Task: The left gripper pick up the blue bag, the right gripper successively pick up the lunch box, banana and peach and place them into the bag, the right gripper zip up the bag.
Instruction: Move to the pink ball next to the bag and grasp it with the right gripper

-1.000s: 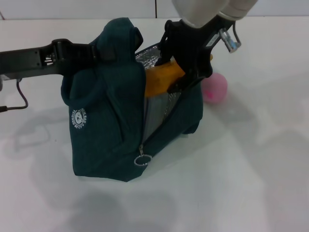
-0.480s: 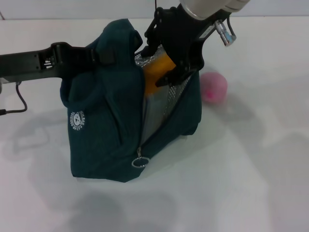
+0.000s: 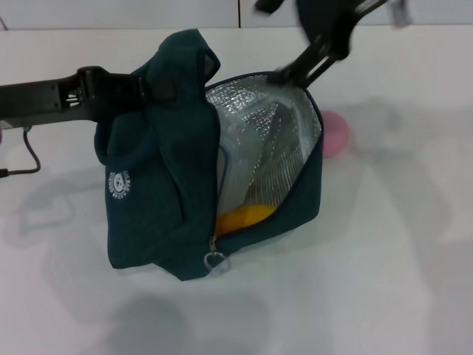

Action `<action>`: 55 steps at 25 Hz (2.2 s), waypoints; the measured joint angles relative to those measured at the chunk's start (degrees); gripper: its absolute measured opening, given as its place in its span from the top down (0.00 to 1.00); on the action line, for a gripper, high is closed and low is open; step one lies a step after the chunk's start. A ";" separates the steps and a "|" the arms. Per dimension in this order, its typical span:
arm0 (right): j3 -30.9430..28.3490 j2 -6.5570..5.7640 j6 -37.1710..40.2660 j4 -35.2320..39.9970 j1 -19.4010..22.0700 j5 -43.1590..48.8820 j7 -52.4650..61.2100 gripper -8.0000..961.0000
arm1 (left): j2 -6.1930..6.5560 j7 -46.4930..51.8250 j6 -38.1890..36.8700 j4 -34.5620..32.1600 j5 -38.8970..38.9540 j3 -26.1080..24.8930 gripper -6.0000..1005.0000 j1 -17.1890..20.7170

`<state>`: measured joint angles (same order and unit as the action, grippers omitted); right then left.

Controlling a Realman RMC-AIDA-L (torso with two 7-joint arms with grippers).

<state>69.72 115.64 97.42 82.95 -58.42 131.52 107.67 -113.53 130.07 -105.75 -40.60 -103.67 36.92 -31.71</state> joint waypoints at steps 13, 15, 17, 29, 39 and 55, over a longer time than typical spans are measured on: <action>-18.30 -1.82 -7.70 -16.25 10.79 0.83 6.34 0.10 | -0.08 0.03 0.03 0.00 0.00 0.00 0.96 -0.40; -18.05 -2.53 -10.44 -21.08 9.86 0.91 8.18 0.11 | -0.12 0.04 0.03 0.00 0.00 0.00 0.96 -0.50; -17.84 -3.03 -13.32 -25.45 8.37 1.12 9.94 0.11 | -0.12 0.03 0.03 0.00 -0.01 0.00 0.96 -0.57; -17.72 -3.69 -25.83 -48.72 -3.30 9.22 18.30 0.15 | -0.07 0.00 0.05 0.00 -0.20 0.26 0.96 -1.12; -15.58 -0.46 -31.69 -53.18 -4.50 11.23 18.86 0.19 | -0.11 -0.74 0.09 0.00 -0.62 0.72 0.96 -1.17; -11.21 0.40 -36.17 -56.27 -2.93 9.50 18.12 0.24 | -0.20 -1.11 0.02 0.00 -0.79 0.77 0.96 -1.29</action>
<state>58.51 116.04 61.25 26.68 -61.36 141.02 125.79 -113.73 128.97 -105.74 -40.60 -104.46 37.69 -32.99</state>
